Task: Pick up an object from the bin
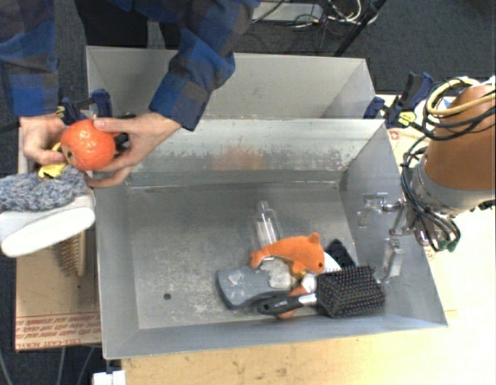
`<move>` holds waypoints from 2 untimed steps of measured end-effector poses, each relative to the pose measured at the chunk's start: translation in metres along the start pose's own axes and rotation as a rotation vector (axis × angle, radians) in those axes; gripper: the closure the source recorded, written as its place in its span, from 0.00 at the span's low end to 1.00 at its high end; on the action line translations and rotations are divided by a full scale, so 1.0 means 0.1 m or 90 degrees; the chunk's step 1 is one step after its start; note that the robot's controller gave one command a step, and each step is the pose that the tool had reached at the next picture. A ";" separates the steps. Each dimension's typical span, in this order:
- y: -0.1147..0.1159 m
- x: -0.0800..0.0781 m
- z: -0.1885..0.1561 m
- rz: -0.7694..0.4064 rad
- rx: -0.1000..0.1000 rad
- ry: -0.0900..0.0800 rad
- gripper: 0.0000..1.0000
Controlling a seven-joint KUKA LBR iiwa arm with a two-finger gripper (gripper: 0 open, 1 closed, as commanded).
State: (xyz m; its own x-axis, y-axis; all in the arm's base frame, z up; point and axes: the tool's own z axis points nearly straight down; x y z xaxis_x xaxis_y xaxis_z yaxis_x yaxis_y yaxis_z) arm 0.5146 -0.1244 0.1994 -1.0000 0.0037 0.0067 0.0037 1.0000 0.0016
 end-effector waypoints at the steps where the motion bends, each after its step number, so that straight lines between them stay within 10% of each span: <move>1: 0.01 -0.01 -0.05 -0.002 0.001 -0.005 0.00; 2: 0.10 0.02 0.40 -0.034 0.002 -0.008 0.00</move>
Offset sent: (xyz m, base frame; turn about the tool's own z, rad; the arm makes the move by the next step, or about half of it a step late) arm -0.0152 0.0281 -0.1294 -0.1522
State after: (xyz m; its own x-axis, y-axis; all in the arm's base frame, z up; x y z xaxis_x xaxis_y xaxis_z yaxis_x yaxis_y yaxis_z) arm 0.5120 -0.1147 0.1594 -0.9987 -0.0497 -0.0060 -0.0497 0.9988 -0.0010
